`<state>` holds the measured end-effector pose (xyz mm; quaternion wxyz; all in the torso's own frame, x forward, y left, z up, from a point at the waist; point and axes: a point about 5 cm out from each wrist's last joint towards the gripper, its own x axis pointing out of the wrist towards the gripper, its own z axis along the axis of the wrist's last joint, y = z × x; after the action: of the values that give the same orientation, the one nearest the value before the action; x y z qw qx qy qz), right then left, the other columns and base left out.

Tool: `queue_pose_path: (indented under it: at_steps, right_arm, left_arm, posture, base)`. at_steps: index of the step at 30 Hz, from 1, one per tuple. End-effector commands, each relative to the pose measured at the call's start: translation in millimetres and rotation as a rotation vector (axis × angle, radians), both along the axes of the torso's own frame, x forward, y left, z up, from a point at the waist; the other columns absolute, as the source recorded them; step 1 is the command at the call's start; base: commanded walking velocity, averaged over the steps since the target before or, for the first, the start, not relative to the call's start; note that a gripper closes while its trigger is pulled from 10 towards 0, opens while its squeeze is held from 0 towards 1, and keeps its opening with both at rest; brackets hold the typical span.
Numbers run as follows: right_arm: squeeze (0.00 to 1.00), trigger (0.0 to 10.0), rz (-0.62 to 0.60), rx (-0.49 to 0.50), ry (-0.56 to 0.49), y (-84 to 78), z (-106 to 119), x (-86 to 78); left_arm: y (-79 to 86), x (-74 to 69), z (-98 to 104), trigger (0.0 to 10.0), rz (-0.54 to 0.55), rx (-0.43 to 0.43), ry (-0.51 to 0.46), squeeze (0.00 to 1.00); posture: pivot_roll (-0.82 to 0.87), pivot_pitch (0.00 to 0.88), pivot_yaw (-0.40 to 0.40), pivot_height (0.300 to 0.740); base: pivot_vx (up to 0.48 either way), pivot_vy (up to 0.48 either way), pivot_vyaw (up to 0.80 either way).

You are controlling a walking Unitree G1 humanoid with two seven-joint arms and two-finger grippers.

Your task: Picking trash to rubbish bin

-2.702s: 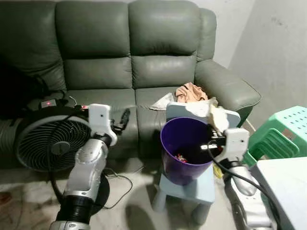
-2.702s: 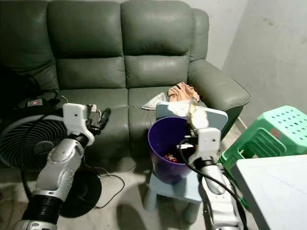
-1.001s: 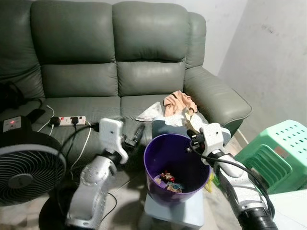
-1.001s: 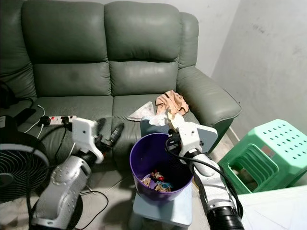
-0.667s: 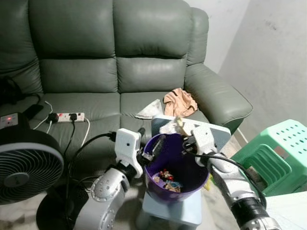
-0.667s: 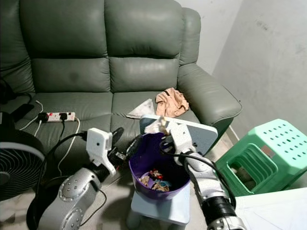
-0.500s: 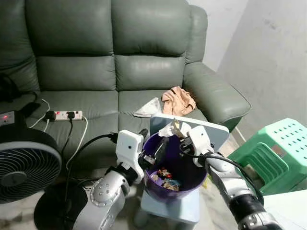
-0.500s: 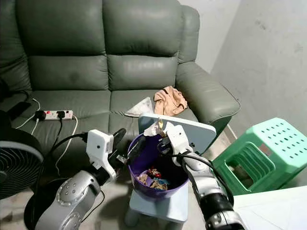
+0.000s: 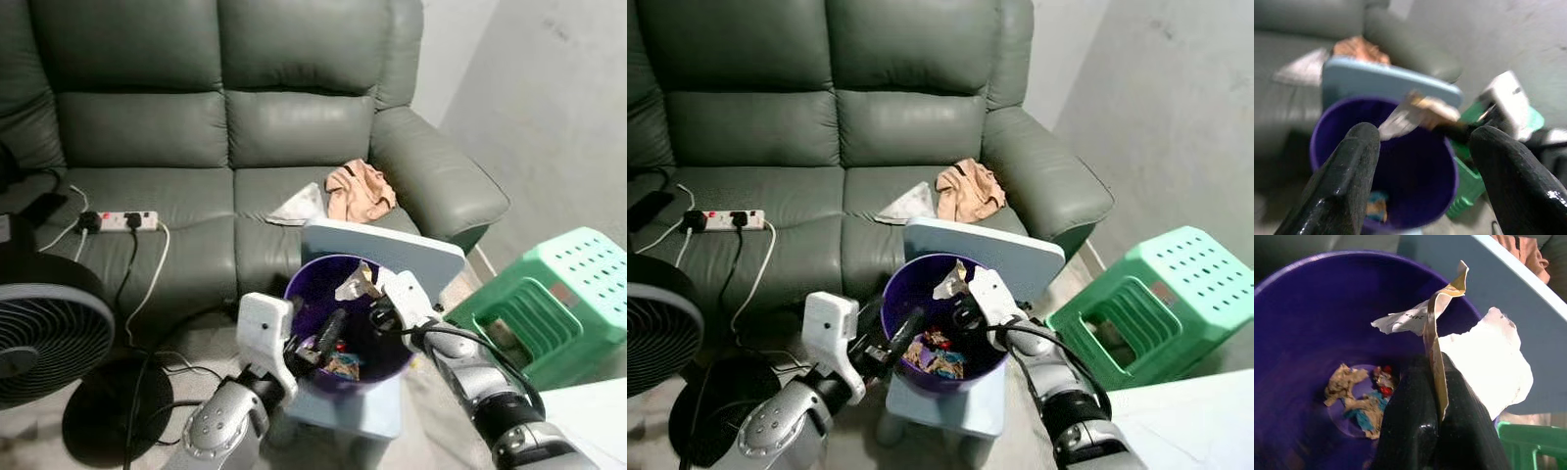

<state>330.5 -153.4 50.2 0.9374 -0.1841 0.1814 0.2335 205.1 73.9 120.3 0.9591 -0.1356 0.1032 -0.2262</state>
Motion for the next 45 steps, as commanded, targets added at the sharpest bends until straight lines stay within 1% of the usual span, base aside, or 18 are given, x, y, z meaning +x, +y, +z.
queue_pose_path:
  at_steps: [1,5,6,9,11,13,14,16,18,26,27,28,30,35,45]
  right_arm:
    - [0.00,10.0,-0.001,-0.012,-0.005,-4.6,2.5,2.4]
    - [0.00,10.0,0.019,-0.032,0.001,-4.4,3.9,4.6]
    - [0.00,10.0,0.045,-0.038,0.009,-2.1,3.9,5.1]
    - [0.00,10.0,0.070,-0.045,0.016,0.2,3.7,5.2]
    - [0.00,10.0,0.125,-0.071,0.023,4.8,1.6,3.4]
    - [0.00,10.0,0.136,-0.080,0.024,5.5,0.9,2.9]
    - [0.00,10.0,0.157,-0.097,0.046,5.7,-3.0,0.5]
    - [0.00,10.0,0.168,-0.104,0.053,5.9,-4.4,-0.6]
    - [0.00,10.0,0.204,-0.120,0.079,6.3,-9.1,-4.5]
    - [0.00,10.0,0.225,-0.131,0.099,5.6,-13.6,-7.7]
    - [0.09,10.0,0.218,-0.122,0.105,5.3,-13.6,-7.4]
    - [1.00,10.0,0.210,-0.108,0.107,5.1,-13.0,-6.7]
    - [1.00,10.0,0.200,-0.073,0.113,5.0,-11.6,-5.6]
    - [1.00,10.0,0.201,-0.075,0.101,5.0,-9.2,-3.8]
    - [1.00,10.0,0.224,-0.037,0.103,7.1,-6.0,-2.3]
  left_arm:
    - [-0.3,-3.4,5.2,10.0,0.014,-0.027,0.005,0.00]
    - [0.8,-7.9,3.8,10.0,0.027,-0.030,0.021,0.00]
    - [0.4,-9.5,3.8,10.0,0.030,-0.027,0.024,0.00]
    - [-0.4,-10.4,4.8,10.0,0.033,-0.028,0.026,0.00]
    - [-1.8,-10.9,6.8,10.0,0.039,-0.039,0.034,0.00]
    - [-2.3,-10.8,7.0,10.0,0.041,-0.042,0.036,0.00]
    - [-3.2,-11.4,7.8,10.0,0.043,-0.046,0.037,0.00]
    - [-3.6,-11.6,8.0,10.0,0.044,-0.047,0.038,0.00]
    - [-5.5,-11.7,8.9,10.0,0.042,-0.051,0.038,0.00]
    - [-10.4,-11.9,12.1,10.0,0.036,-0.058,0.031,0.00]
    - [-11.2,-12.3,12.1,10.0,0.034,-0.058,0.031,0.00]
    - [-11.8,-12.7,12.1,10.0,0.031,-0.057,0.030,0.00]
    - [-12.4,-13.1,12.1,10.0,0.028,-0.056,0.028,0.00]
    - [-12.5,-12.5,12.3,10.0,0.028,-0.057,0.025,0.00]
    - [-12.4,-11.5,13.3,10.0,0.032,-0.054,0.014,0.00]
  posture:
    - [0.10,0.166,-0.165,0.740]
    - [0.11,0.179,-0.172,0.740]
    - [0.11,0.184,-0.178,0.740]
    - [0.11,0.188,-0.183,0.740]
    - [0.11,0.190,-0.187,0.740]
    - [0.11,0.190,-0.189,0.740]
    - [0.11,0.190,-0.192,0.740]
    - [0.11,0.190,-0.193,0.740]
    - [0.11,0.189,-0.197,0.740]
    - [0.11,0.184,-0.199,0.740]
    - [0.11,0.181,-0.200,0.740]
    - [0.11,0.180,-0.201,0.740]
    - [0.11,0.176,-0.202,0.740]
    - [0.12,0.172,-0.204,0.740]
    - [0.12,0.161,-0.205,0.740]
  base:
    - [0.000,0.000,0.00]
    - [0.000,0.000,0.00]
    - [0.000,0.000,0.00]
    - [0.000,0.000,0.00]
    - [0.000,0.000,0.00]
    - [0.000,0.000,0.00]
    - [0.000,0.000,0.00]
    - [0.000,0.000,0.00]
    - [0.000,0.000,0.00]
    - [0.000,0.000,0.00]
    - [0.000,0.000,0.00]
    - [0.000,0.000,0.00]
    - [0.000,0.000,0.00]
    - [0.000,0.000,0.00]
    - [0.000,0.000,0.00]
